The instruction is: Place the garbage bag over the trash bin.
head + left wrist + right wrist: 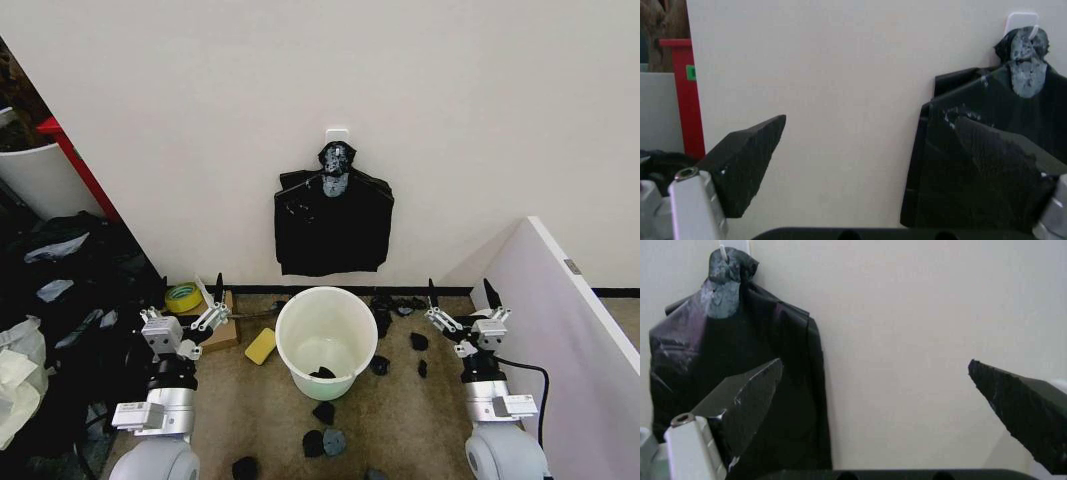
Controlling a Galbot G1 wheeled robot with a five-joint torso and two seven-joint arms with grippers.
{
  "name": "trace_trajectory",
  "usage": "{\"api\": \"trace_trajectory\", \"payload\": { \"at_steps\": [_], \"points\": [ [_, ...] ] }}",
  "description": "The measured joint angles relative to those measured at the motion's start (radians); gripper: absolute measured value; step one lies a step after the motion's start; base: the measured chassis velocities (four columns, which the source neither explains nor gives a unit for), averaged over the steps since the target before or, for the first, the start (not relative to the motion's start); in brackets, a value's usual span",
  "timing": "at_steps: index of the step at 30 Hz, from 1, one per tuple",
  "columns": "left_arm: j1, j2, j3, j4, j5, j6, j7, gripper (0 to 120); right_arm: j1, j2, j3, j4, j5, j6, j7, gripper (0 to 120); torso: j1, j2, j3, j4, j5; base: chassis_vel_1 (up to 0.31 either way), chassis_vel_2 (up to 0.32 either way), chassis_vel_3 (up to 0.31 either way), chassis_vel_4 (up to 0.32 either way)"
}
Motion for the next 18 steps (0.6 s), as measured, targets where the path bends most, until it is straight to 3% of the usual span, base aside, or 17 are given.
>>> {"api": "trace_trajectory", "payload": {
  "at_steps": [4,18],
  "points": [
    [0.005,0.003,-0.002,0.008,-0.004,-0.007,0.012,100,0.002,0.008,-0.024,0.024,0.031,-0.039,0.000,100,0.000,0.000,0.000,0.0001,0.0001,0.000,0.000,0.000,0.000],
    [0.019,0.000,-0.004,0.002,-0.006,-0.027,0.019,100,-0.014,-0.002,-0.020,0.039,0.019,-0.031,-0.018,100,0.000,0.000,0.000,0.0000,0.0001,0.000,0.000,0.000,0.000]
  ]
}}
